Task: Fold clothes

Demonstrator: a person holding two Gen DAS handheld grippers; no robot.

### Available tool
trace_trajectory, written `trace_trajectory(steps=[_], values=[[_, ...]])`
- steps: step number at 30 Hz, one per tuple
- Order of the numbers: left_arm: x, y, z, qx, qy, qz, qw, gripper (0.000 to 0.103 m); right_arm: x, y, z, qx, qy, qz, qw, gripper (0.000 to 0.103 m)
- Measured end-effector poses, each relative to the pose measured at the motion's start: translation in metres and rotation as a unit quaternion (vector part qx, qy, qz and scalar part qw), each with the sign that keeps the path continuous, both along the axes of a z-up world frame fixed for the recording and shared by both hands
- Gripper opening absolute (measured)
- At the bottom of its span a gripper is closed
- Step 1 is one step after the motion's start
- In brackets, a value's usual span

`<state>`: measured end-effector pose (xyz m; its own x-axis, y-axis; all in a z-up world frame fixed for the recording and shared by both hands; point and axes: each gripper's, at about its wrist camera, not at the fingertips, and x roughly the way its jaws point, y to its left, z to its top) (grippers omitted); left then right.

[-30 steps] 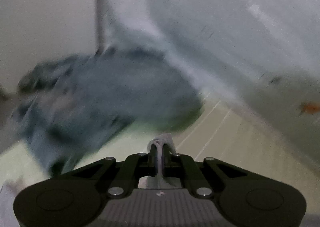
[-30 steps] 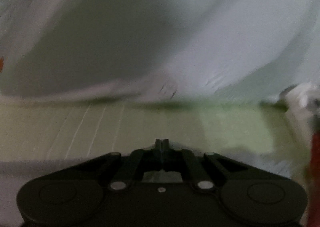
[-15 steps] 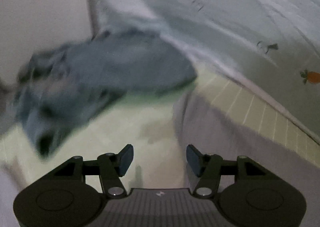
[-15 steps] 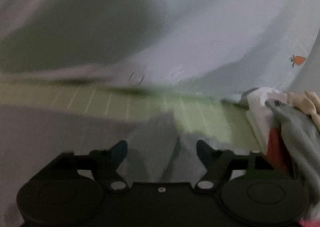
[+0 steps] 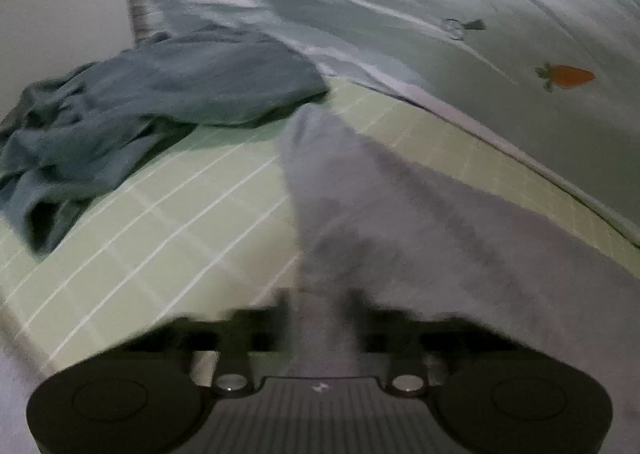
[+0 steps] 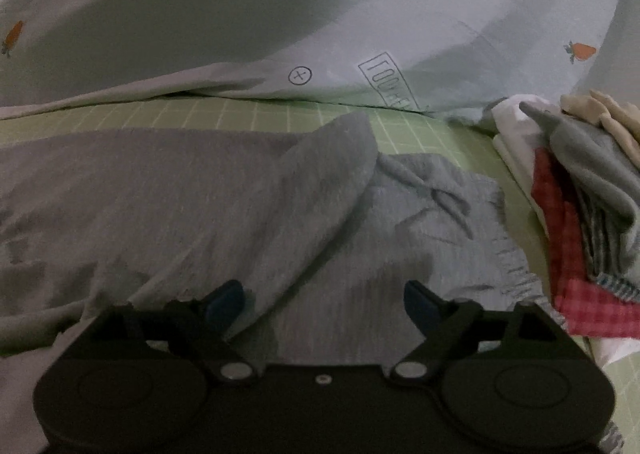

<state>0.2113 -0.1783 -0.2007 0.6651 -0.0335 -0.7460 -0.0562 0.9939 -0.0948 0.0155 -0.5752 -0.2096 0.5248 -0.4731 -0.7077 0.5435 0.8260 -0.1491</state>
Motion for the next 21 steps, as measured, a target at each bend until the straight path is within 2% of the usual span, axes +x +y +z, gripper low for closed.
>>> trace_trajectory(steps=[2, 5, 7, 9, 10, 12, 14, 16, 19, 21], values=[[0.007, -0.013, 0.008, 0.004, -0.016, -0.011, 0.9998, 0.007, -0.001, 0.001, 0.000, -0.002, 0.000, -0.001, 1.000, 0.088], [0.013, -0.045, 0.022, 0.012, -0.052, -0.062, 0.9967, 0.004, -0.005, 0.001, -0.001, 0.004, -0.001, -0.007, 1.000, 0.088], [0.009, -0.075, 0.030, 0.013, -0.073, -0.111, 0.9910, 0.004, -0.007, 0.001, -0.002, 0.006, -0.013, -0.015, 1.000, 0.089], [0.000, -0.108, 0.032, 0.012, -0.080, -0.176, 0.9812, 0.004, -0.009, 0.001, -0.004, 0.011, -0.017, -0.021, 1.000, 0.089], [-0.009, -0.129, 0.030, 0.007, -0.075, -0.224, 0.9717, 0.005, -0.010, 0.001, -0.004, 0.012, -0.020, -0.023, 0.999, 0.089], [-0.031, -0.167, 0.021, 0.019, -0.057, -0.324, 0.9442, 0.011, -0.011, 0.000, -0.006, 0.016, -0.031, -0.031, 0.999, 0.091], [-0.061, -0.191, 0.011, 0.052, -0.053, -0.387, 0.9193, 0.015, -0.013, -0.002, -0.008, 0.019, -0.043, -0.036, 0.998, 0.092], [-0.090, -0.214, 0.000, 0.086, -0.050, -0.445, 0.8898, 0.022, -0.016, -0.003, -0.010, 0.025, -0.049, -0.038, 0.998, 0.093], [-0.102, -0.201, 0.000, 0.045, -0.028, -0.430, 0.9011, 0.024, -0.021, -0.004, -0.014, 0.034, -0.064, -0.050, 0.996, 0.098], [-0.095, -0.175, 0.005, 0.007, -0.015, -0.373, 0.9278, 0.027, -0.025, -0.006, -0.018, 0.042, -0.077, -0.061, 0.994, 0.102]])
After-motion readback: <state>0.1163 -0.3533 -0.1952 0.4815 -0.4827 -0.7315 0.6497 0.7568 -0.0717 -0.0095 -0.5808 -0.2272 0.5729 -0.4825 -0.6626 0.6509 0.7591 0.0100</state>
